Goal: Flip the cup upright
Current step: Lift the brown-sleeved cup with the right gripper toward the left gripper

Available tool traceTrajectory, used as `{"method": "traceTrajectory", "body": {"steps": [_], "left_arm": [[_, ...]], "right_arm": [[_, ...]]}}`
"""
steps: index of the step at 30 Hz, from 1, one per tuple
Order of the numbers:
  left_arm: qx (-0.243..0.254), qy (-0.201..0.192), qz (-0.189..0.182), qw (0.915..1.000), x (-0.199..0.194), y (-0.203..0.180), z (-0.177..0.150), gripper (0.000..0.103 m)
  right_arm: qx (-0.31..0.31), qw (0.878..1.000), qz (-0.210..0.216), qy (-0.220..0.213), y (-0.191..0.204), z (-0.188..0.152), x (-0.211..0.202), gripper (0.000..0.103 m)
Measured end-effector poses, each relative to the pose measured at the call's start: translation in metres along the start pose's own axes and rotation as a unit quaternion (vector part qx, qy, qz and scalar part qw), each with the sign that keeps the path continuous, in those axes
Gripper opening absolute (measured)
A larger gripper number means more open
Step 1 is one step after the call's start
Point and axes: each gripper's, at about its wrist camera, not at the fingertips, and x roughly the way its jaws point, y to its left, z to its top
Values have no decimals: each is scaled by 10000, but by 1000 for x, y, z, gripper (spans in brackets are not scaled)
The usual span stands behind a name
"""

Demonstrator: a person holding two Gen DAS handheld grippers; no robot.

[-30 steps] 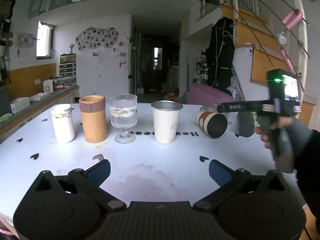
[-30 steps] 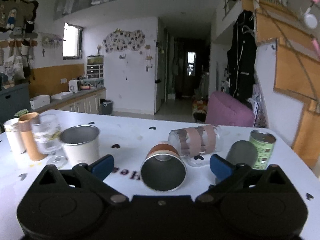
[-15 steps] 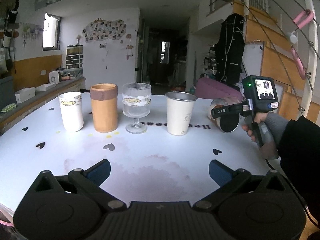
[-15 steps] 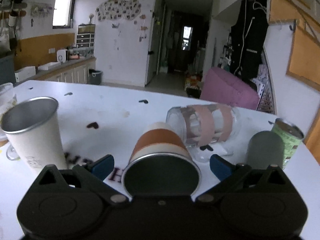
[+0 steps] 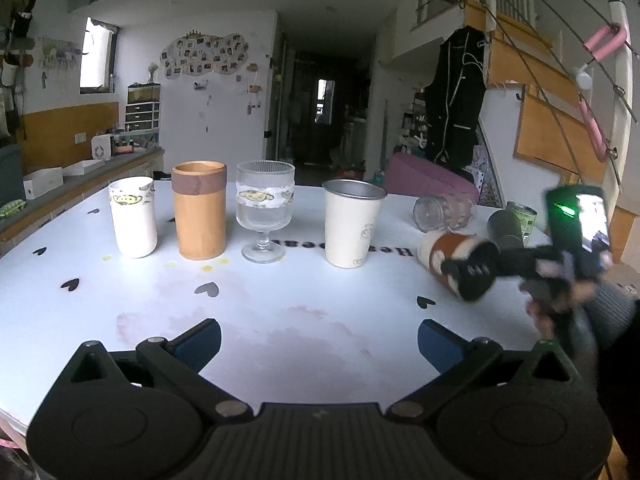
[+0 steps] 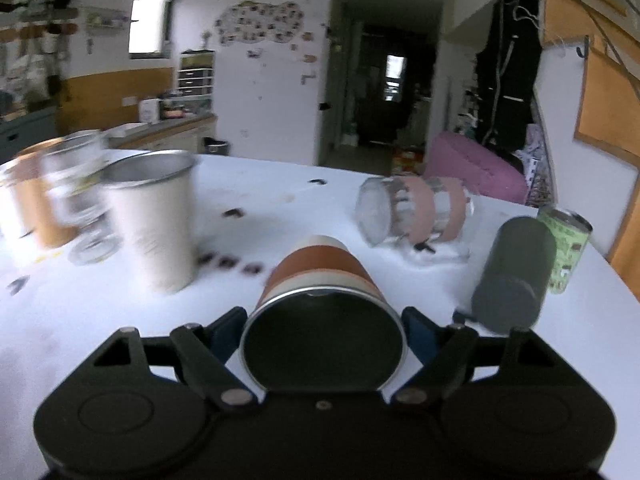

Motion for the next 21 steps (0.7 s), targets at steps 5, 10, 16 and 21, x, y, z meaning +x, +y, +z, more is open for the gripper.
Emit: {"method": "traceTrajectory", "body": {"steps": [5,10,16,21], "left_arm": [[-13,17,-31,10000,8,-1,4,103],[125,49,-170,9998,24,-4,17,103],[245,662,-678,9952,69,-7,37,103],[314,1340,-953,9859,115,-6,42,103]], "right_arm": [[-183,9983,561,10,21,-27,-53,84],[-601,9917,1137,-44,41,-49,-95,84],[-1385,9719,1884,-263,67,-66,-125,84],[-1770,9578,2227,-400,73,-71,-133,85]]}}
